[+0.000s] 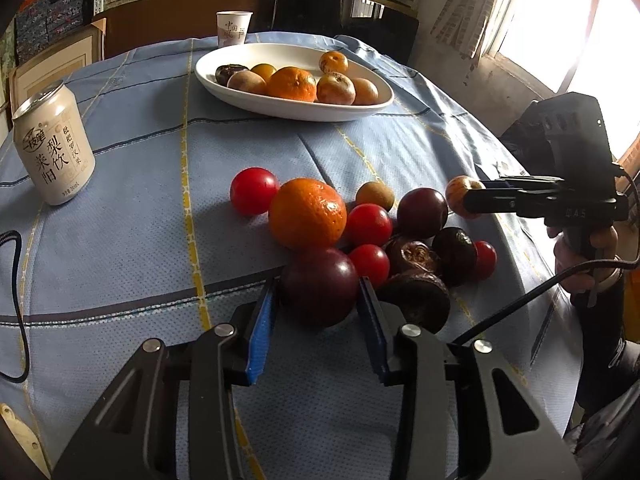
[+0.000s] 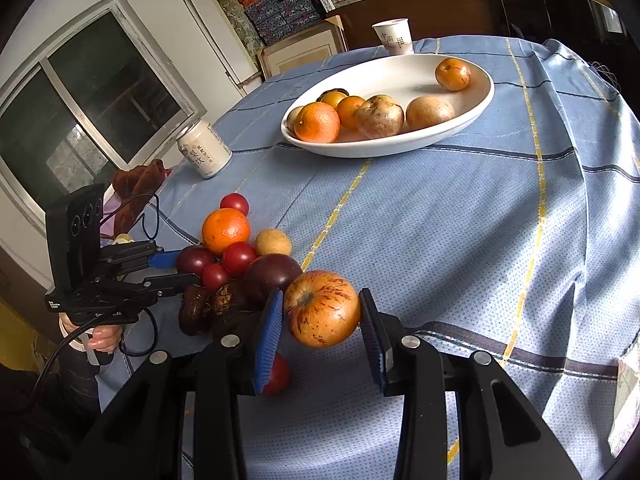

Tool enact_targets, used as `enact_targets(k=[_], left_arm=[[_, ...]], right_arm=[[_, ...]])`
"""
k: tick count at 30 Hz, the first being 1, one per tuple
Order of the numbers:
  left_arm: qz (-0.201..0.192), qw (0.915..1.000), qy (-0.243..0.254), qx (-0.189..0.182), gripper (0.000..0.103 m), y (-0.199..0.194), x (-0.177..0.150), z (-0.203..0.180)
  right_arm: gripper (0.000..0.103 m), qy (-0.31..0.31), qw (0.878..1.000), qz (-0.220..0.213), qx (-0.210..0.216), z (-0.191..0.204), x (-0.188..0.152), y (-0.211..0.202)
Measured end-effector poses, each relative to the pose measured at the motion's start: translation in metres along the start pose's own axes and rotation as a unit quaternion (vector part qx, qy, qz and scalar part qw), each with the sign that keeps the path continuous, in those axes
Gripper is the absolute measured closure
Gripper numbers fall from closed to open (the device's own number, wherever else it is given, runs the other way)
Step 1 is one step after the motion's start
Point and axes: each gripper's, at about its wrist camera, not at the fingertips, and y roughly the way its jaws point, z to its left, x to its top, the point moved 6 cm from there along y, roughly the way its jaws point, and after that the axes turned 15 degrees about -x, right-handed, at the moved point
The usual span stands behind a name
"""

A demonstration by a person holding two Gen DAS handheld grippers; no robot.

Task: Organize fruits
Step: 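Grasp the dark red plum with the left gripper while the right gripper holds the speckled fruit, then lower the plum and speckled fruit onto the white plate and open both grippers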

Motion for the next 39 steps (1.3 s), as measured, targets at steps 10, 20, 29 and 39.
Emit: enact_targets(k=[10,20,29,39], left_arm=[[-0.009,1.0000,-0.003,-0.001,0.066,-0.005,0.001,0.001],[-0.042,0.9988,-0.002,0.025,0.066,-0.025,0.019,-0.004],[-0.088,0.9952,0.001,0.044,0.066,-0.043,0.098,-0.003],[-0.070,0.9955,-0.023,0.060,0.066,0.020,0.198,0.032]], right_arm=[[0.064,0.007,0.999,0.004,0.036,-0.001,-0.001,0.001],[0.064,0.056,0.994,-0.051,0.080,-0.006,0.026,-0.010],[0.064,0.115,0.983,-0.143,0.017,-0.014,0.102,0.002],[0.064,0.146,0.977,-0.148,-0.046,-0.050,0.132,0.043]])
